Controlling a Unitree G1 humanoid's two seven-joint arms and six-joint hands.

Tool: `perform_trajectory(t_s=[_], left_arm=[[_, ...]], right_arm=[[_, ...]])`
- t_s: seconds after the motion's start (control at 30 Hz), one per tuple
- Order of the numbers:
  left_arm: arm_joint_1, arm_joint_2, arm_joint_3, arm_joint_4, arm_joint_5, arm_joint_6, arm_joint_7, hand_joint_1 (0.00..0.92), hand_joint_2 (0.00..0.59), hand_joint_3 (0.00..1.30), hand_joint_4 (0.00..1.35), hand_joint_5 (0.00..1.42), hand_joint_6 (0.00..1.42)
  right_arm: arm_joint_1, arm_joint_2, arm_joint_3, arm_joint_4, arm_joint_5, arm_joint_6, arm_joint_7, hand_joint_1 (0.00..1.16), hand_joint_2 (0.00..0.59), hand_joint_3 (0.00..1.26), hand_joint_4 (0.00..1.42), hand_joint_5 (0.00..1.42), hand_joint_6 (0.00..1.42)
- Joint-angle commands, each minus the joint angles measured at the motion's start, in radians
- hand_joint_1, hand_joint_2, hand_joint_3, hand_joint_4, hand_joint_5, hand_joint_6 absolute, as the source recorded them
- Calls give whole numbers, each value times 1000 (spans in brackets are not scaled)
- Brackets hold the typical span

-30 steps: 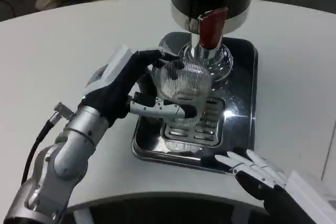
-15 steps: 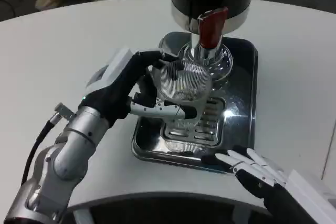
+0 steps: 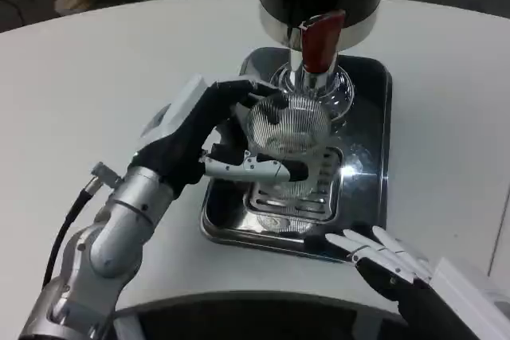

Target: Grasp the cup under the faucet to collect the drink, then remove the cup.

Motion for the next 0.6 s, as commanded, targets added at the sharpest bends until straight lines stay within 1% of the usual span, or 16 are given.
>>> perform_trajectory(t_s=[0.03, 0.37, 0.6], left_arm=[[0, -12, -5, -13, -24, -3, -5, 728, 0, 759, 843, 987, 917], [-8, -26, -16, -4, -14, -1, -3, 728, 0, 759, 843, 987, 917], [-22, -34, -28, 19, 0, -1, 12, 726, 1, 759, 843, 987, 917]], right_arm=[[2, 6, 4, 2, 1, 0, -4, 554, 493, 175, 96, 15, 0], [9, 7, -1, -3, 4, -1, -5, 553, 493, 175, 98, 15, 0], [16, 7, -13, -5, 10, -1, -7, 553, 493, 175, 105, 15, 0]])
